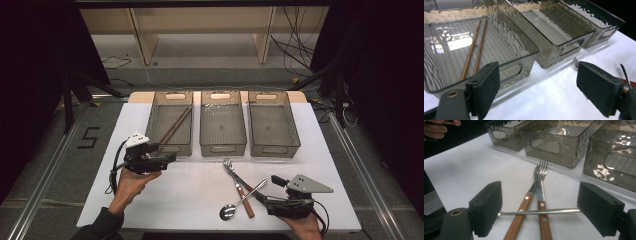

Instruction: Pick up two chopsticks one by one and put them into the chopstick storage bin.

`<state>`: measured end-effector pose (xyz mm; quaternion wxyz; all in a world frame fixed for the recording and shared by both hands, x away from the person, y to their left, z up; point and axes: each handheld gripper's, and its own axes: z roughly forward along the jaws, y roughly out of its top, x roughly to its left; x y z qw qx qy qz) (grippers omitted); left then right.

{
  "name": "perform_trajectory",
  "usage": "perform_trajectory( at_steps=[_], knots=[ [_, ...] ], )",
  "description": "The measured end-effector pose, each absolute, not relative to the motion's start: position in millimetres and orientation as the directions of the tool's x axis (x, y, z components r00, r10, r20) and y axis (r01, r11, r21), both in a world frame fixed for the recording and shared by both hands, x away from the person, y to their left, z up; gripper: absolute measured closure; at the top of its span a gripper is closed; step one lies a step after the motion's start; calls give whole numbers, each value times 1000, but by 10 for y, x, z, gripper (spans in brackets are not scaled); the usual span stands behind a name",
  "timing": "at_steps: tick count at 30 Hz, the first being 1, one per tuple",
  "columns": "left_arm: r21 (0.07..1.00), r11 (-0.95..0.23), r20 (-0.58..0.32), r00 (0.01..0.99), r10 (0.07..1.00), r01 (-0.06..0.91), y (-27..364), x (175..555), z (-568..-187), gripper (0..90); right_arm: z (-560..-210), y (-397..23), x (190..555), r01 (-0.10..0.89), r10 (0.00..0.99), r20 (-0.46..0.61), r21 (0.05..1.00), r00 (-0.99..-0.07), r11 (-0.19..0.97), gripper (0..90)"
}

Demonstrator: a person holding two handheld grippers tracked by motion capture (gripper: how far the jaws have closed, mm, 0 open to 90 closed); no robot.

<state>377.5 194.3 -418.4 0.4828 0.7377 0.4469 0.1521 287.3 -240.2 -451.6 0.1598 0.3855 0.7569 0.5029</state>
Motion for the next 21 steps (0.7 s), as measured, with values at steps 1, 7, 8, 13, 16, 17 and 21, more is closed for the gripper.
perform_trajectory(
  at_steps=[1, 7, 8, 13, 16, 17, 21],
  knots=[
    [848, -136, -210, 559, 802, 512, 1948, 3753, -4194, 184, -4516, -2401, 2872, 422, 744, 145, 885, -653, 198, 211],
    [854, -151, -200, 582, 788, 498, 1937, 3657, -4239, 181, -4520, -2390, 2870, 424, 744, 142, 883, -653, 203, 211],
    [854, -149, -203, 585, 785, 498, 1932, 3646, -4245, 181, -4519, -2389, 2869, 424, 744, 143, 883, -653, 202, 211],
    [853, -176, -189, 606, 773, 492, 1905, 3576, -4298, 171, -4518, -2388, 2870, 424, 744, 144, 882, -653, 203, 211],
    [852, -180, -194, 616, 763, 491, 1881, 3533, -4328, 166, -4518, -2389, 2867, 425, 744, 143, 882, -653, 203, 211],
    [852, -185, -191, 620, 761, 489, 1872, 3521, -4334, 164, -4518, -2392, 2865, 425, 745, 142, 882, -652, 203, 211],
    [857, -192, -187, 635, 750, 479, 1854, 3480, -4347, 161, -4519, -2413, 2864, 429, 747, 146, 881, -648, 200, 211]
  ],
)
